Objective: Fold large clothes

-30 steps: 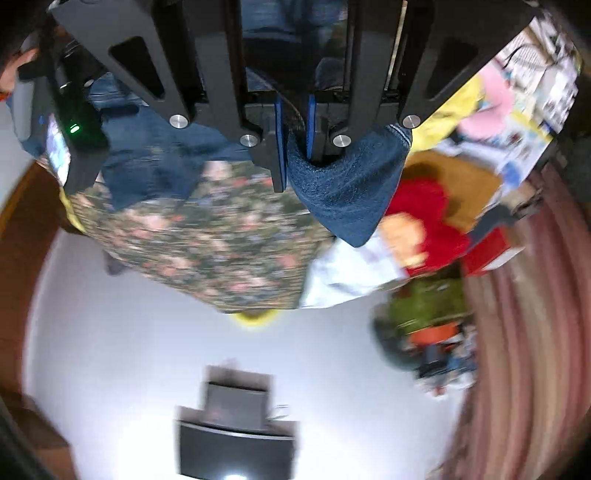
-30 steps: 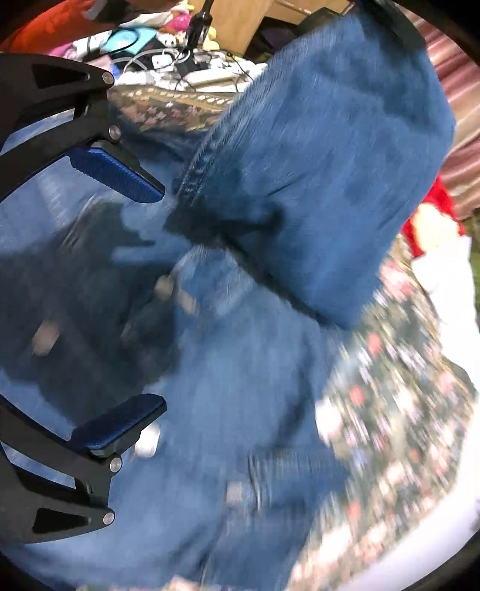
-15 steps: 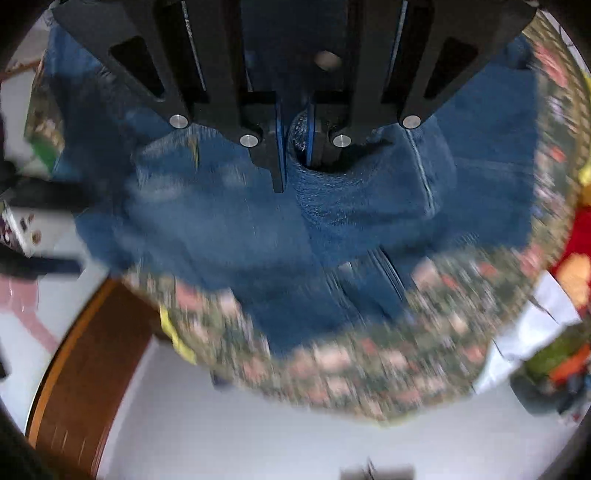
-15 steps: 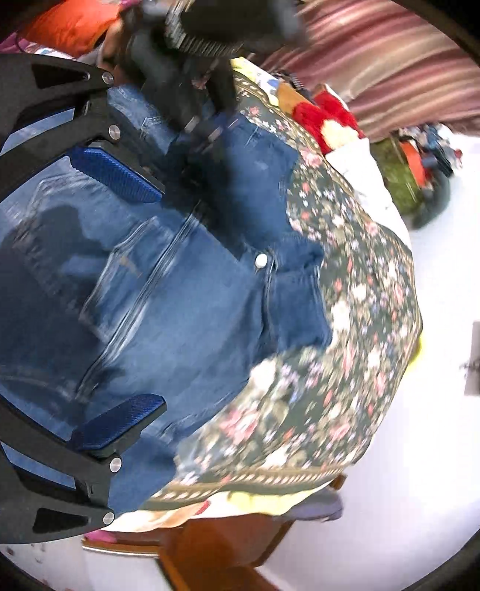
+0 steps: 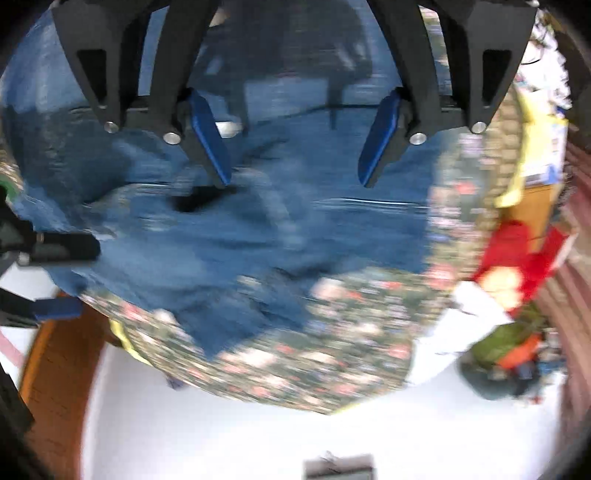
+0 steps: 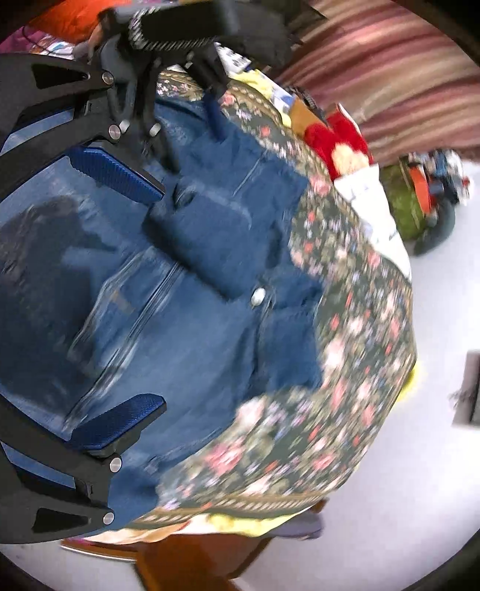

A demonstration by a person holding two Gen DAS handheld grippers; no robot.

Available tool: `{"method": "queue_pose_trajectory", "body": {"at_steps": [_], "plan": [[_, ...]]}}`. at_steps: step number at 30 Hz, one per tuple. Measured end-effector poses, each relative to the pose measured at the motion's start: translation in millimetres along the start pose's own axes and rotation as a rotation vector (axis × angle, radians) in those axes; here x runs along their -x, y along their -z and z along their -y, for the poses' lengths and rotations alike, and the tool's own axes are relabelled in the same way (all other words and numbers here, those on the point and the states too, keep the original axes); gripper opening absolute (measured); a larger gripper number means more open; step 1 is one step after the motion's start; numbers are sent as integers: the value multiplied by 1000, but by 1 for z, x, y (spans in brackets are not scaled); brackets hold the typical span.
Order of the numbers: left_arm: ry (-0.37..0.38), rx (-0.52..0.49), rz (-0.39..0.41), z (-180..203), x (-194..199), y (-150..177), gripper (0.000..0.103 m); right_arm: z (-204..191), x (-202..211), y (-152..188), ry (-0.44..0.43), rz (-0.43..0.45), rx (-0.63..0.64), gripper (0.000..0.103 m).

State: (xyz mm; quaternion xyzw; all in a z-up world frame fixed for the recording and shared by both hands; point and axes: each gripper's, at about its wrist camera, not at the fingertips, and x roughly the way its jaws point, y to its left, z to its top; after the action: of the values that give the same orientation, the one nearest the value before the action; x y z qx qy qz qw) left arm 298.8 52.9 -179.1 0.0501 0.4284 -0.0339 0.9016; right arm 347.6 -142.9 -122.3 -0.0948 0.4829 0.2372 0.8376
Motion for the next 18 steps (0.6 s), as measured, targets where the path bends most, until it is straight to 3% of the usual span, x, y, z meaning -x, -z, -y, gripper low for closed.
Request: {"method": "queue_pose_trajectory", "body": {"at_steps": [2,5,11,18], "plan": [[-72,24,20,-29,4,6,78,-26,-11,-12,7,7,63,103],[-132,79,-12,-68,-2,17,78,-57,-31,-22,15,-8,147,103],[-160,173,-104,-116,-35,46,78,-115,-97,-35,-7,-123,286,103],[-137,207,-156,-127,-62,67,78,-143,-161,-24,41,-250,400,102]]}}
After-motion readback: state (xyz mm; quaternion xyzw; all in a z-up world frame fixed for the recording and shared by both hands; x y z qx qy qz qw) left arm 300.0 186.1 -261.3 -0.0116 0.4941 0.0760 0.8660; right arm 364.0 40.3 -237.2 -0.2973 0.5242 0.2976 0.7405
